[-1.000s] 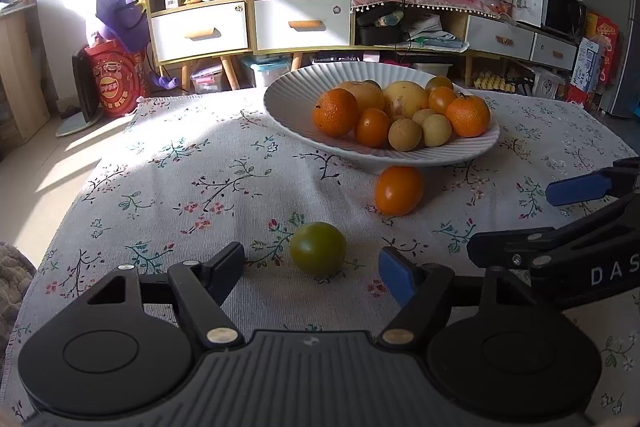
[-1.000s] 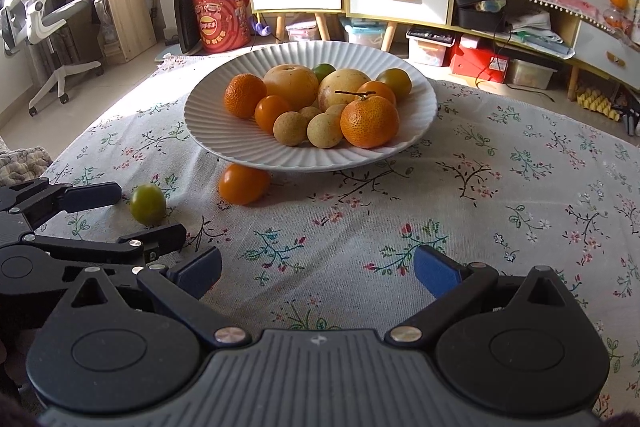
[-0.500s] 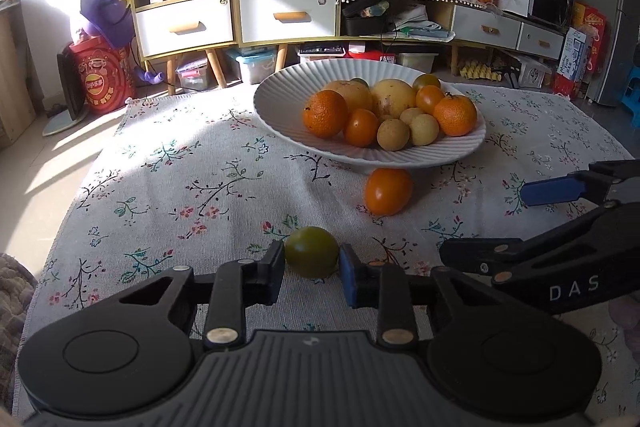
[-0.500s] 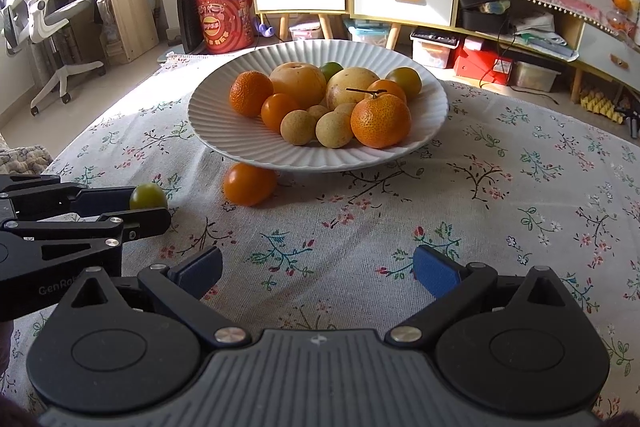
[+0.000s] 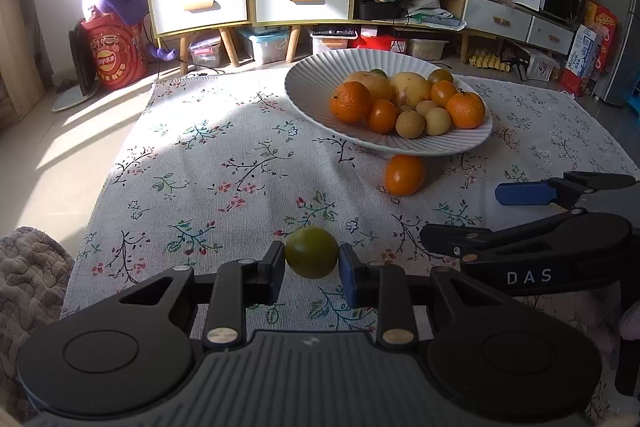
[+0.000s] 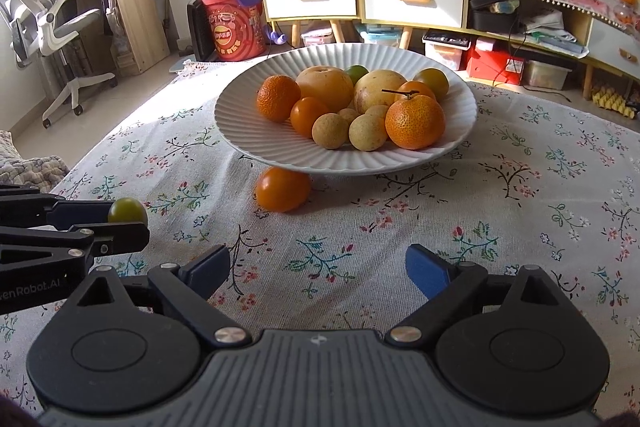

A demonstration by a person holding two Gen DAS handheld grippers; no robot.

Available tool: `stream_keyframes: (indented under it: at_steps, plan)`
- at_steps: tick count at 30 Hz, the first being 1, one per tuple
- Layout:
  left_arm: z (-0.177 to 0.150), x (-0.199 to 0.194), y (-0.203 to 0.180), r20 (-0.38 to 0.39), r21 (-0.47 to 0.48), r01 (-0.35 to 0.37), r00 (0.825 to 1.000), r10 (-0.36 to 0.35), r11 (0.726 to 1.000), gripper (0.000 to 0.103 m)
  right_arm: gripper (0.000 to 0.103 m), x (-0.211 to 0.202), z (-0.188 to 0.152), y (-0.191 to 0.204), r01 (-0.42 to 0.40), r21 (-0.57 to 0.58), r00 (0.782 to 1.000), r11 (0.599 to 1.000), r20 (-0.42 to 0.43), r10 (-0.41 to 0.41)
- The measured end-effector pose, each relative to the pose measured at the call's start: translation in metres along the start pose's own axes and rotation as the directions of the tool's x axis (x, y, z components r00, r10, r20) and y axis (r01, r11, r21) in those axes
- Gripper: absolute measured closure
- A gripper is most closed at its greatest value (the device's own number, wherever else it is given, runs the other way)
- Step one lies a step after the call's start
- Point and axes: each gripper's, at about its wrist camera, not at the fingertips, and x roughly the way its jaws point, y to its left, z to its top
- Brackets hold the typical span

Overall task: Organize fruits
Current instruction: 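Grasp a green lime with the left tool while the right tool grasps a small orange fruit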

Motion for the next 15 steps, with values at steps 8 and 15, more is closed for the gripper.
stream_keyframes:
  at_steps: [8, 15]
  plan:
    - [-0.003, -0.005, 0.004, -0.045, -0.015, 0.012, 0.999, -0.013, 1.0, 0.089, 0.019, 0.015, 0.005, 0.009, 0.02, -0.009, 1.0, 1.0, 0.015, -0.02]
    - [-0.004, -0.005, 0.006, -0.063, -0.023, 0.036, 0.997, -0.037, 0.999, 0.089, 0.037, 0.021, 0.012, 0.012, 0.024, -0.014, 0.999, 1.0, 0.038, -0.023]
